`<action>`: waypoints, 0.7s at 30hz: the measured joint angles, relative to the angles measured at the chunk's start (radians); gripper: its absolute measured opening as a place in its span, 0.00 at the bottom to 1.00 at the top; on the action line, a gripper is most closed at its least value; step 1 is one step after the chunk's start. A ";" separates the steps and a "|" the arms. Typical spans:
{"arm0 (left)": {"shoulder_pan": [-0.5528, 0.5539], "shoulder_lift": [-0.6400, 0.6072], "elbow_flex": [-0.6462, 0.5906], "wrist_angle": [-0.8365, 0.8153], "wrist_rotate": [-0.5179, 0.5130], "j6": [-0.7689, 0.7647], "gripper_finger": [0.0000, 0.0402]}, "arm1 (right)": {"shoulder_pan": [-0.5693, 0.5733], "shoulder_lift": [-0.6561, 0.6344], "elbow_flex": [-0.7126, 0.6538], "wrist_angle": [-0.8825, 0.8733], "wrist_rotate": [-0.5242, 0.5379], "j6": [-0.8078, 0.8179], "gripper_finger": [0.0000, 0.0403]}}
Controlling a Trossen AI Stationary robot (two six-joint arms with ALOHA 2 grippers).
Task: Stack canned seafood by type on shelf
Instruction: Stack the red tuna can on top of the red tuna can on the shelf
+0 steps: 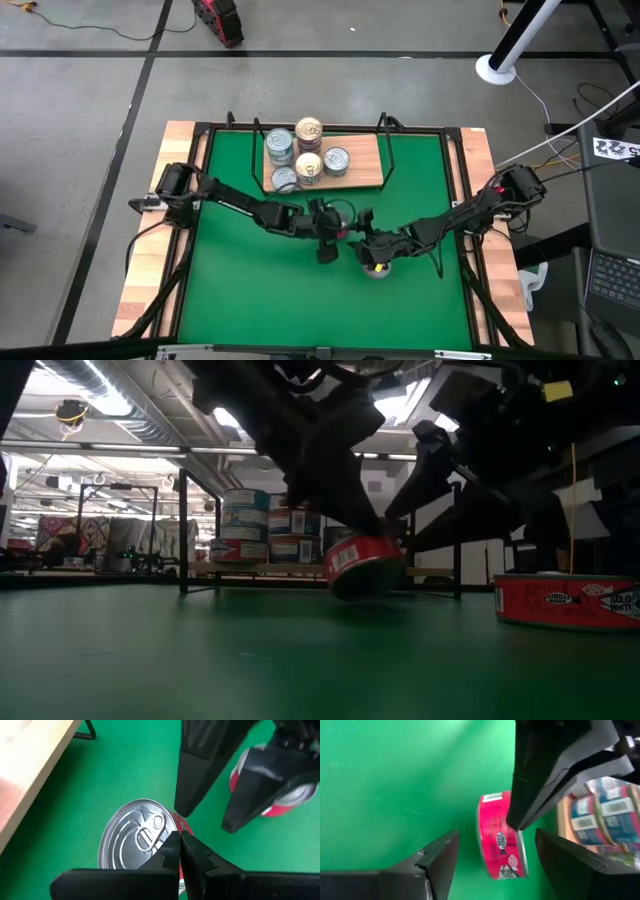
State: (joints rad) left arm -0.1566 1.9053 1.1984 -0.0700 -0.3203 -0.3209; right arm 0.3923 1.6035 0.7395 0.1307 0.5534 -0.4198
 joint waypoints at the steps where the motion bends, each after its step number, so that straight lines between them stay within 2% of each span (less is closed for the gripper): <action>1: 0.005 0.000 0.005 0.000 0.010 -0.016 0.00 | 0.000 0.000 0.000 0.000 0.012 0.000 0.65; 4: 0.016 0.000 0.016 0.003 0.035 -0.035 0.00 | 0.000 0.000 0.000 0.000 0.044 -0.004 0.65; 21: 0.019 -0.001 0.031 0.005 0.079 -0.073 0.00 | 0.000 0.000 0.000 -0.023 0.067 -0.008 0.65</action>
State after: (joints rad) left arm -0.1375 1.9045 1.2297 -0.0653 -0.2417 -0.3943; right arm 0.3923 1.6035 0.7395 0.1072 0.6201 -0.4274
